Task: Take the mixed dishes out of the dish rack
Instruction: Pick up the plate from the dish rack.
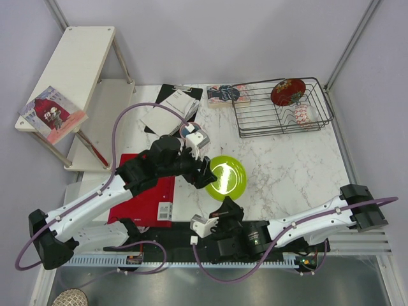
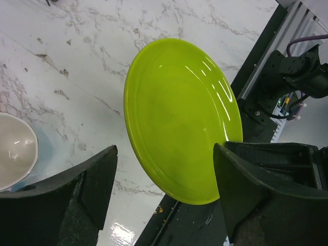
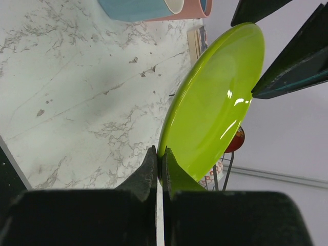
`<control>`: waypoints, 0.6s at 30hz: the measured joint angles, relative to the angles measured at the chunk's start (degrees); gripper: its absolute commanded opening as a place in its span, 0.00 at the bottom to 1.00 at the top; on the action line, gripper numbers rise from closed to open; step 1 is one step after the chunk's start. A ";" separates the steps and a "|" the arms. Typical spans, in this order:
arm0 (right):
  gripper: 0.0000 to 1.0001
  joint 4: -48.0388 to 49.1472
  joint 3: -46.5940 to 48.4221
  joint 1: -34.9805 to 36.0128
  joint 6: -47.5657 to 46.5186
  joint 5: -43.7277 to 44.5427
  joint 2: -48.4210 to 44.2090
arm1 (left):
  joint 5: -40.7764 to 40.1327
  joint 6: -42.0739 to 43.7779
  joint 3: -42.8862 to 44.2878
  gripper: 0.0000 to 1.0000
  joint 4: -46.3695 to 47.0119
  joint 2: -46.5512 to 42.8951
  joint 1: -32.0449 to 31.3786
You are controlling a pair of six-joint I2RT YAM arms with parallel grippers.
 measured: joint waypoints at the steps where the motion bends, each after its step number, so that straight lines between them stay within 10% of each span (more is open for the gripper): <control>1: 0.00 0.04 -0.13 0.00 -0.17 0.20 -0.09 | 0.15 -0.13 -0.11 0.60 -0.07 0.09 0.00; 11: 0.00 0.22 -1.29 0.02 -0.66 1.92 -0.20 | 0.70 -1.70 -0.68 0.02 0.28 0.94 0.33; 15: 0.00 1.18 -1.31 0.63 -1.62 2.12 -0.20 | 0.46 -4.44 -0.68 0.02 2.23 1.14 0.46; 18: 0.24 1.51 -1.31 0.70 -1.46 2.64 -0.20 | 0.28 -5.09 -0.81 0.02 2.86 1.11 0.52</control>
